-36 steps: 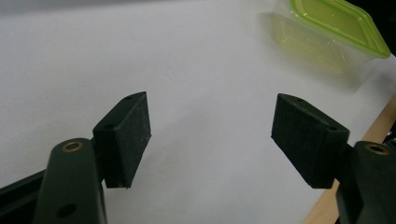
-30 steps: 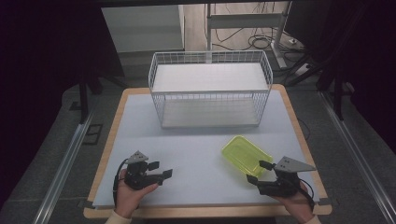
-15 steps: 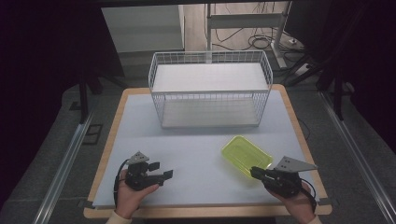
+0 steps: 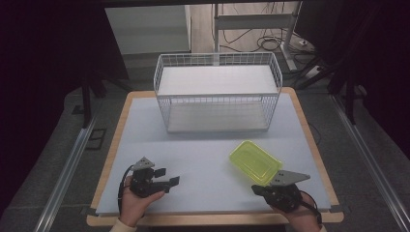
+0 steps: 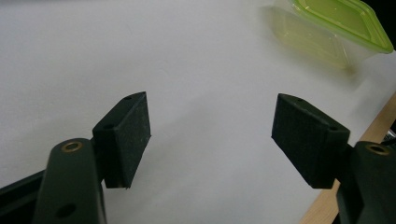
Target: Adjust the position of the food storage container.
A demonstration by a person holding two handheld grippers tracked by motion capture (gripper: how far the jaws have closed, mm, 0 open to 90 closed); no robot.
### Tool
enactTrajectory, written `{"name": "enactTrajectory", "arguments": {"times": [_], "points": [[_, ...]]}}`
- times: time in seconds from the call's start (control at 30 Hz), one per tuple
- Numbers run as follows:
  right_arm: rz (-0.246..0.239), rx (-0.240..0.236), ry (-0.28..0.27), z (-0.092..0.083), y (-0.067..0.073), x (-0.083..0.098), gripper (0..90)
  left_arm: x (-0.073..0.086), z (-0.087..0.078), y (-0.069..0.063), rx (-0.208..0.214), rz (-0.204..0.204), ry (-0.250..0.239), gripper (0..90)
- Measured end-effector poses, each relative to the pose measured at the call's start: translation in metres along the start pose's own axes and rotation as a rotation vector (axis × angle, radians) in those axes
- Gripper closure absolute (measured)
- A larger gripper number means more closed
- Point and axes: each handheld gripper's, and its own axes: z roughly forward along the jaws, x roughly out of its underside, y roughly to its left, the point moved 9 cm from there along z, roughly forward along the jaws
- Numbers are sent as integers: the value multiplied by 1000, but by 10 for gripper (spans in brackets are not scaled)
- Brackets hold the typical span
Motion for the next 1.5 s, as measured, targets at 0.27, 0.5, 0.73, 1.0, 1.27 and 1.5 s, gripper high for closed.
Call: {"name": "enactTrajectory", "arguments": {"times": [0.27, 0.5, 0.73, 1.0, 1.27, 1.5], "points": [[4, 12, 30, 0, -1, 5, 898, 1, 0, 2, -1, -2, 3, 276], [4, 26, 66, 0, -2, 12, 899, 0, -1, 2, 3, -3, -1, 276], [27, 50, 90, -6, -11, 21, 899, 0, 0, 2, 3, -6, -1, 275], [50, 81, 107, -12, -23, 30, 899, 1, 0, 1, 4, -7, 2, 274], [75, 109, 95, -18, -35, 31, 899, 1, 1, 2, 6, -6, 6, 274], [57, 63, 89, -15, -23, 26, 899, 2, 2, 1, 6, -5, 7, 274]]}}
